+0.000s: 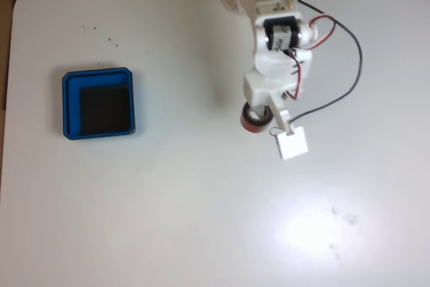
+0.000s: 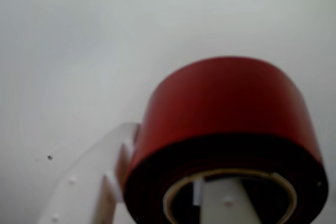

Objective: Pick the red roll and drop it in the blue box

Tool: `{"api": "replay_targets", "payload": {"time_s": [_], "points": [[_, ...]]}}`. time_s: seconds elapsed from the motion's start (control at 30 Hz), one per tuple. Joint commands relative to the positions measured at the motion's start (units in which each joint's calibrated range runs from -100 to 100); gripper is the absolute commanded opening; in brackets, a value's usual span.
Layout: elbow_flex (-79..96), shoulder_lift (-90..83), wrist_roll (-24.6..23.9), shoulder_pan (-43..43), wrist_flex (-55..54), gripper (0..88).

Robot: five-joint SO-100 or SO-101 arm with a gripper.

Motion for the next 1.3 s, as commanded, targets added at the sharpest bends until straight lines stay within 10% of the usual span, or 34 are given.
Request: {"api": "replay_targets", "payload": {"time_s": [0.0, 0.4, 1.27], "points": [[-3.7, -7.4, -0.3, 8.5, 3.5, 0.5], [-3.6, -7.7, 0.3, 45.7, 3.4, 0.5], [-3.7, 14.7, 0.2, 57.5, -27.2, 0.5]]}}
